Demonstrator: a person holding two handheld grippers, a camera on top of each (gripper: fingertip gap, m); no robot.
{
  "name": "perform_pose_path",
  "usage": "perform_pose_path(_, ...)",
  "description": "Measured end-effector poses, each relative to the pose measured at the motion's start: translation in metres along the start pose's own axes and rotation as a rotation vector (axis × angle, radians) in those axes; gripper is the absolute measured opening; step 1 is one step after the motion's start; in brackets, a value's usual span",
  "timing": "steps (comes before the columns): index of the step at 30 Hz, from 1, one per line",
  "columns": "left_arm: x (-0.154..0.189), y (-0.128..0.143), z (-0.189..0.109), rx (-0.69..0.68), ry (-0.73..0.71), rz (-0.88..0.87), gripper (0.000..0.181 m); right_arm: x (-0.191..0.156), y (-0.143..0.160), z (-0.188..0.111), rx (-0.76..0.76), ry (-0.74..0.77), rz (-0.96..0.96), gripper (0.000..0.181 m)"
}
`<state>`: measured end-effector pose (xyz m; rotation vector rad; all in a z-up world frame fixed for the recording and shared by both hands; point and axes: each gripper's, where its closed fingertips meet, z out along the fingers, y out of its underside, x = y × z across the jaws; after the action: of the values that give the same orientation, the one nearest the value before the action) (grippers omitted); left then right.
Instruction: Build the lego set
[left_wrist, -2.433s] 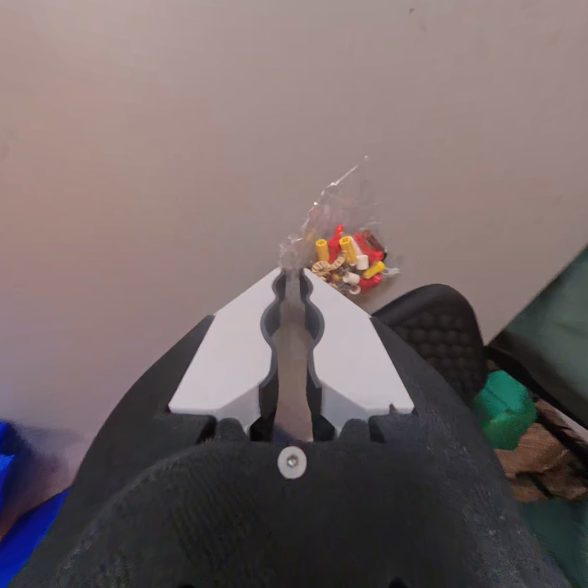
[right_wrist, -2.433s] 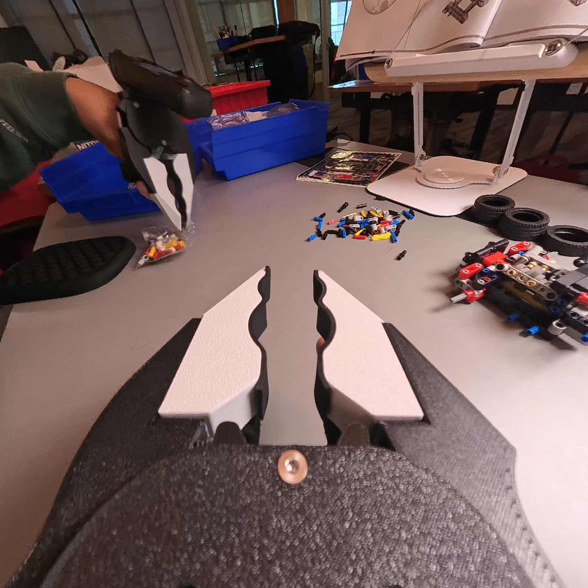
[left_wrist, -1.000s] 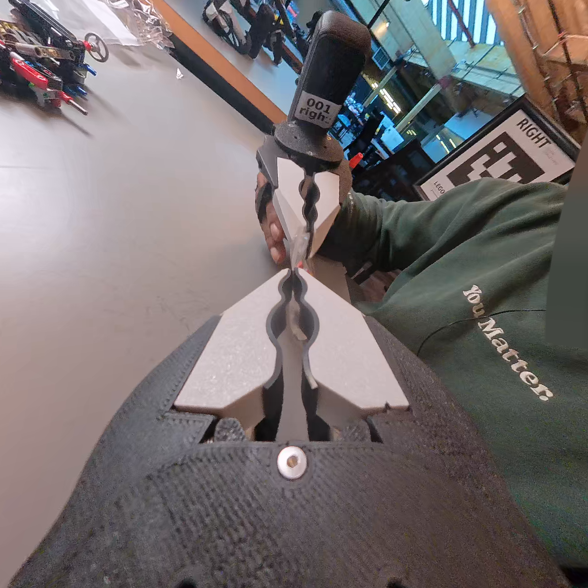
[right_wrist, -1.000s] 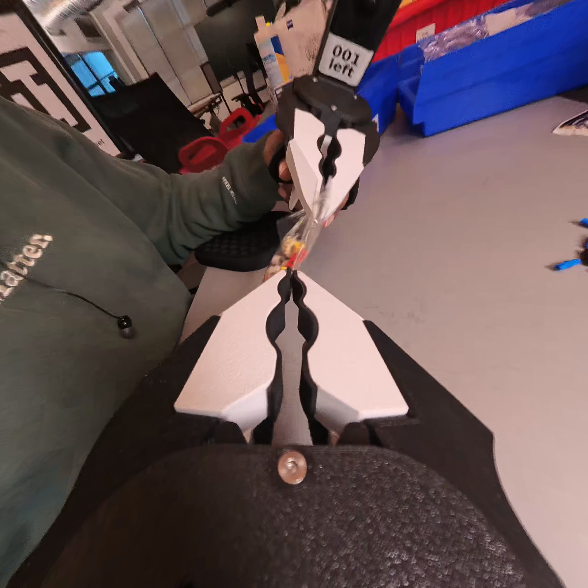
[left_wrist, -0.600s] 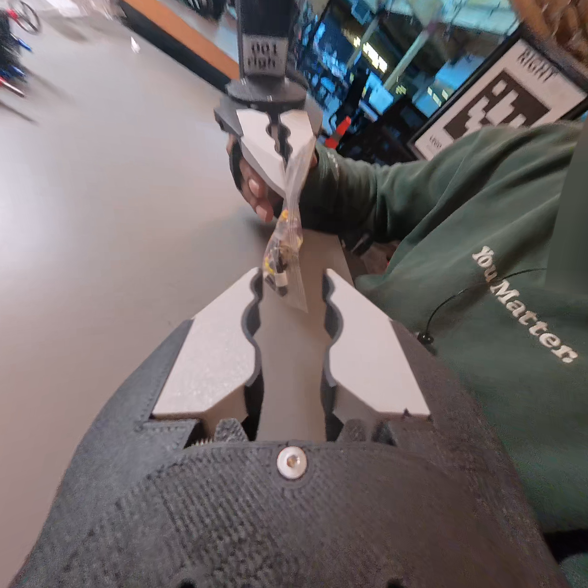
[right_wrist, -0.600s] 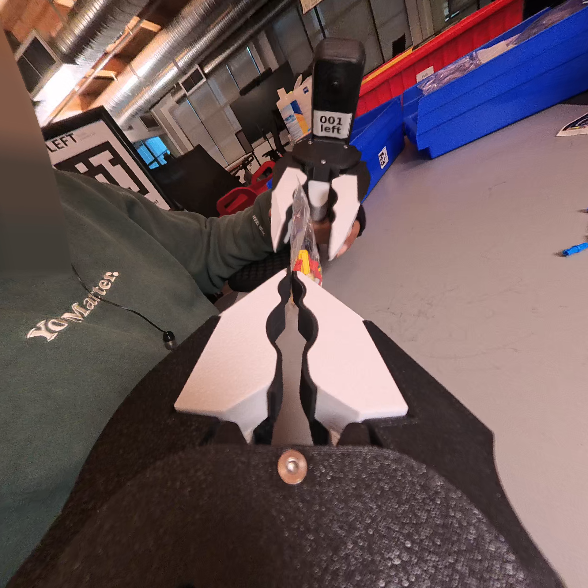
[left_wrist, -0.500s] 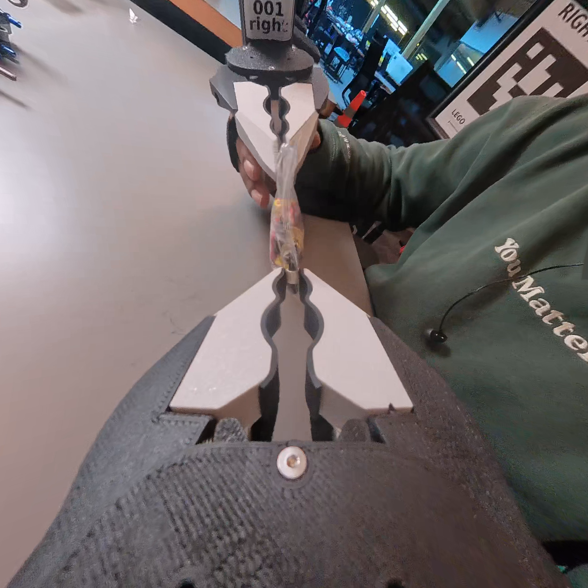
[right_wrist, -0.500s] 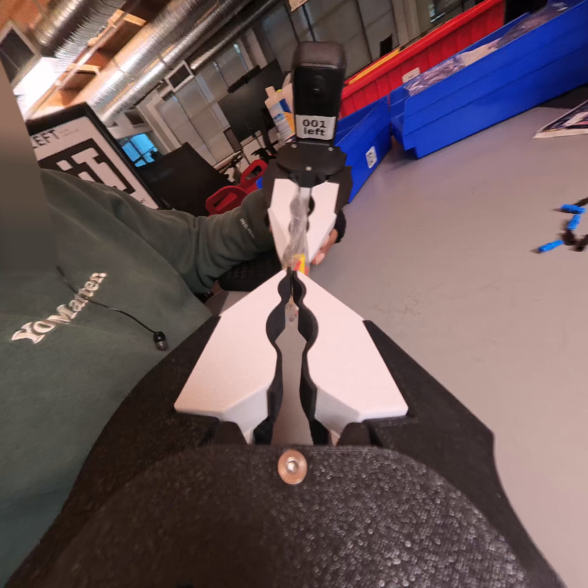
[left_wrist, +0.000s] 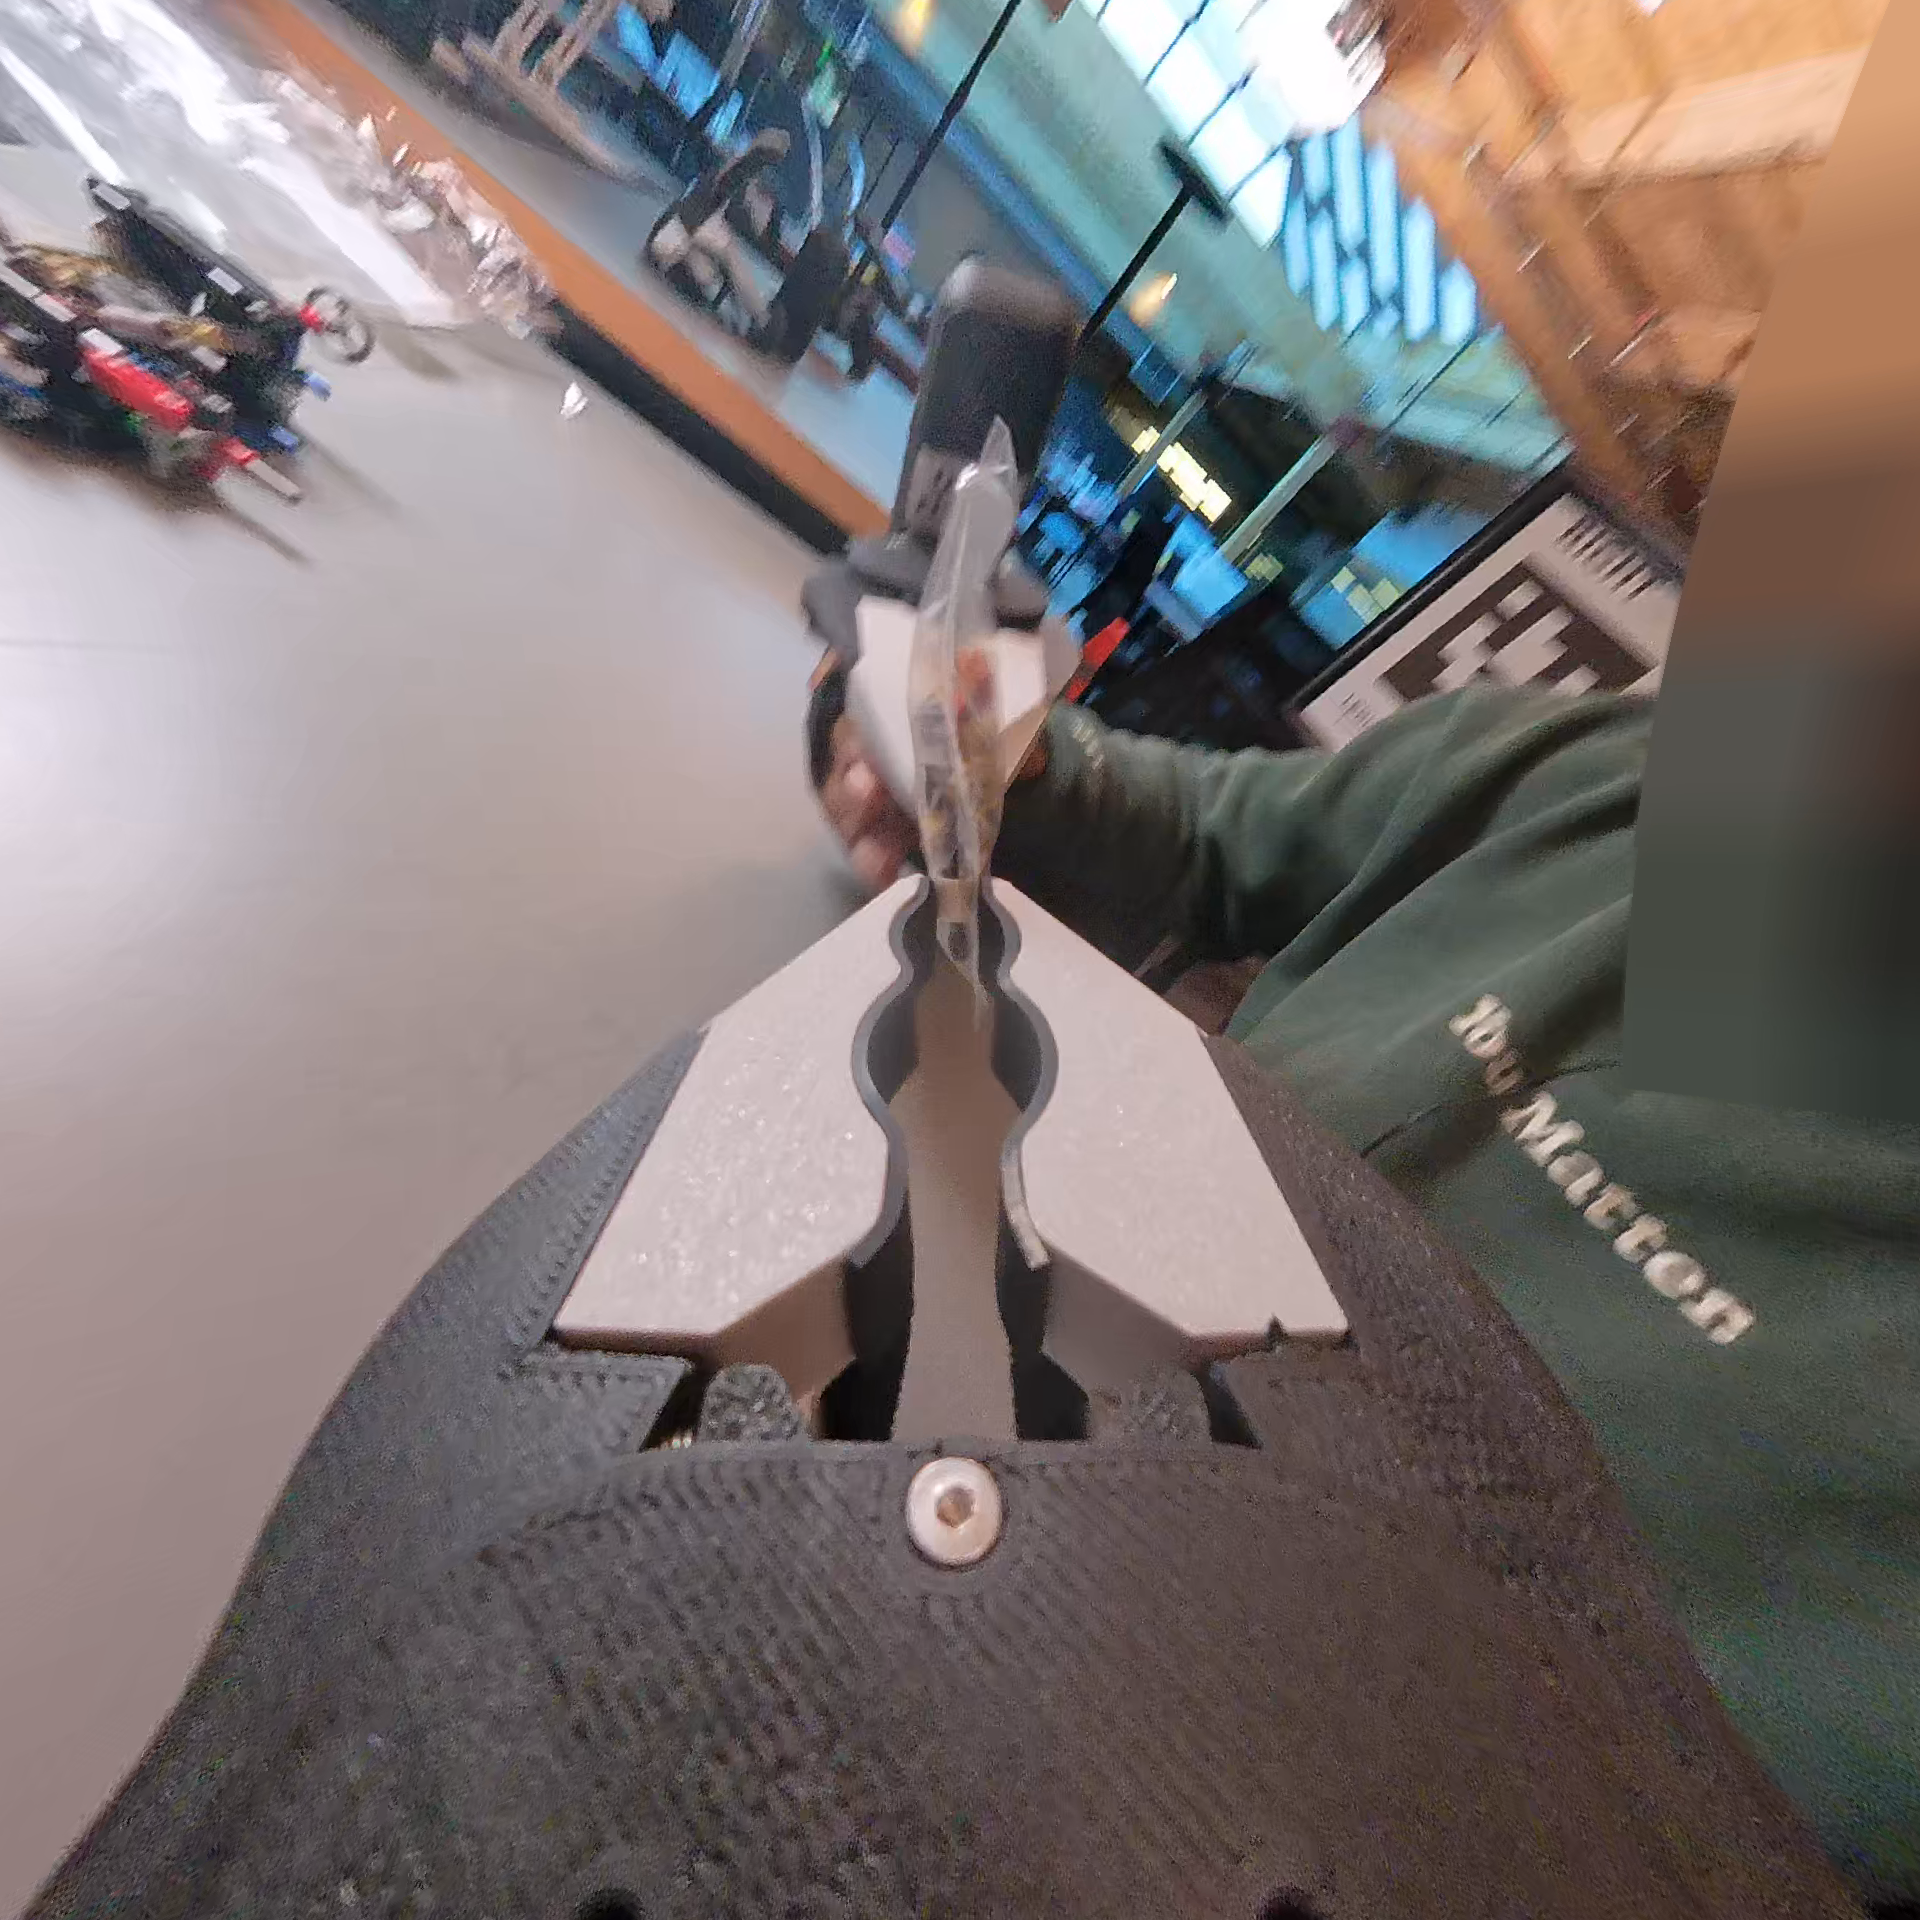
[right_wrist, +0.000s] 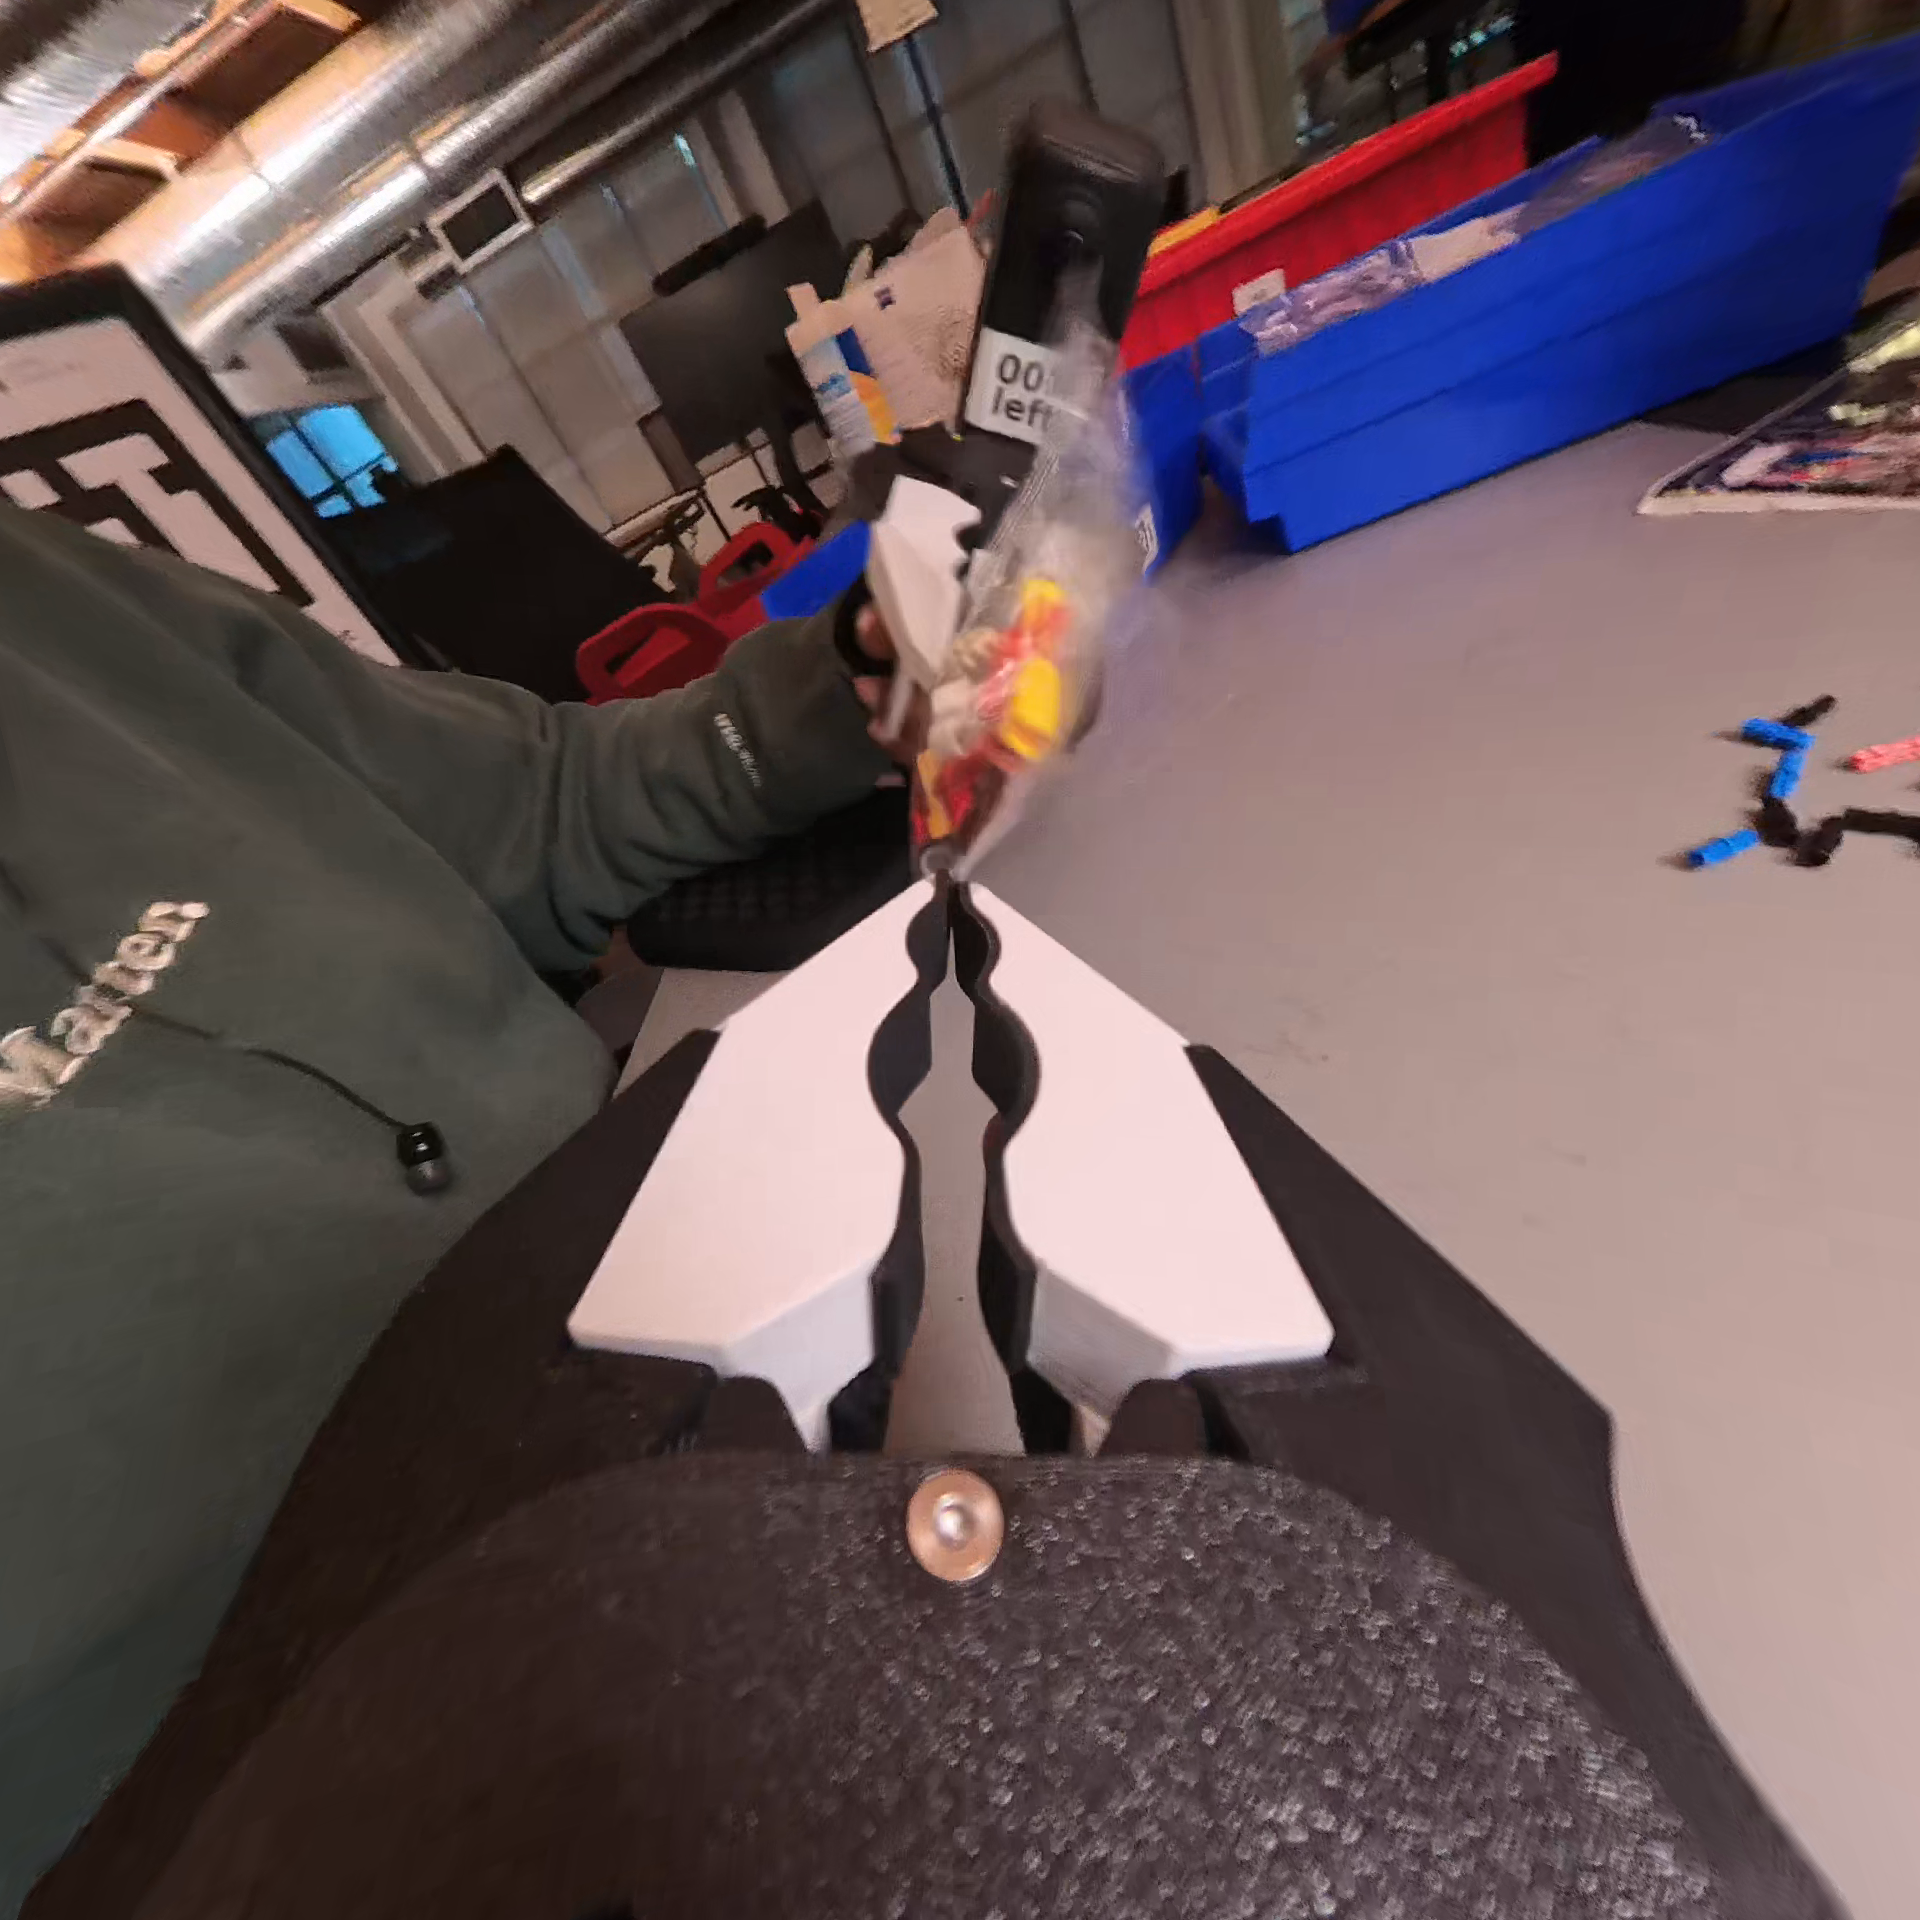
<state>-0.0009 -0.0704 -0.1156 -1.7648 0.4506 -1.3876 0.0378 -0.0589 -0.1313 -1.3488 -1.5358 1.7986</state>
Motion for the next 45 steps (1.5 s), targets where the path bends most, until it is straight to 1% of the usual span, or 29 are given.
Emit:
perform_pose_path(1,-0.004,0.005,-0.005,-0.04,-0.032,0.033,0.0,-0.002,-0.006,-0.006,0.019,-0.016,0.0,0.0)
perform_pose_path(2,-0.001,0.003,-0.007,-0.03,-0.017,0.042,0.0,-0.003,-0.006,-0.01,0.007,-0.025,0.013,0.0)
perform_pose_path(5,0.0,0.01,-0.004,-0.076,-0.013,0.036,0.0,-0.005,0.002,-0.011,-0.016,-0.054,0.036,0.0)
perform_pose_path(9,0.001,0.011,-0.004,-0.074,-0.01,0.037,0.0,-0.005,0.003,-0.011,-0.021,-0.061,0.049,0.0)
perform_pose_path(13,0.009,0.012,-0.001,-0.074,0.019,0.09,0.0,-0.009,0.006,-0.012,-0.043,-0.075,0.032,0.0)
perform_pose_path(14,0.01,0.009,-0.001,-0.047,0.028,0.101,0.008,-0.009,0.008,-0.012,-0.042,-0.075,0.027,0.0)
perform_pose_path(16,0.011,-0.001,-0.003,0.021,0.037,0.092,0.031,-0.013,0.008,-0.011,-0.03,-0.094,0.014,0.0)
perform_pose_path(17,0.01,-0.004,-0.002,0.048,0.039,0.082,0.034,-0.015,0.007,-0.01,-0.019,-0.101,0.011,0.0)
perform_pose_path(19,0.008,-0.008,0.002,0.083,0.041,0.064,0.033,-0.017,0.009,-0.006,-0.024,-0.109,0.01,0.0)
perform_pose_path(20,0.004,-0.007,0.006,0.081,0.02,0.053,0.03,-0.018,0.013,-0.003,-0.044,-0.115,0.003,0.0)
perform_pose_path(21,0.0,-0.005,0.008,0.074,-0.002,0.044,0.023,-0.02,0.017,0.0,-0.064,-0.121,-0.01,0.0)
perform_pose_path(23,-0.002,-0.008,0.005,0.093,0.006,0.009,0.001,-0.025,0.022,0.003,-0.08,-0.14,-0.03,0.0)
perform_pose_path(25,-0.006,-0.008,-0.001,0.096,0.0,-0.016,0.0,-0.025,0.021,0.003,-0.069,-0.133,-0.044,0.0)
perform_pose_path(27,-0.007,-0.007,-0.005,0.08,-0.028,0.032,0.0,-0.021,0.018,0.001,-0.061,-0.112,-0.049,0.0)
perform_pose_path(29,-0.002,-0.008,-0.006,0.07,-0.026,0.071,0.0,-0.017,0.017,-0.003,-0.055,-0.089,-0.057,0.0)
perform_pose_path(33,0.003,-0.008,-0.008,0.059,-0.025,0.118,0.0,-0.006,0.013,-0.008,-0.044,-0.024,-0.071,0.0)
perform_pose_path(35,0.006,-0.009,-0.011,0.057,-0.014,0.127,0.0,0.0,0.017,-0.011,-0.07,0.007,-0.093,0.0)
perform_pose_path(37,0.005,-0.004,-0.014,0.025,-0.016,0.134,0.0,0.001,0.022,-0.012,-0.091,0.006,-0.099,0.014)
perform_pose_path(38,0.004,0.0,-0.014,0.006,-0.015,0.134,0.0,0.001,0.025,-0.011,-0.106,-0.005,-0.085,0.025)
perform_pose_path(40,0.004,0.009,-0.012,-0.042,-0.003,0.132,0.0,0.009,0.025,-0.009,-0.122,0.042,-0.088,0.046)
perform_pose_path(41,0.004,0.013,-0.01,-0.064,0.0,0.135,0.0,0.015,0.023,-0.009,-0.123,0.078,-0.112,0.054)
perform_pose_path(43,0.008,0.02,-0.006,-0.104,0.023,0.144,0.0,0.029,0.019,-0.009,-0.136,0.172,-0.189,0.06)
perform_pose_path(45,0.014,0.027,0.0,-0.146,0.057,0.15,0.0,0.033,0.012,-0.005,-0.134,0.206,-0.264,0.065)
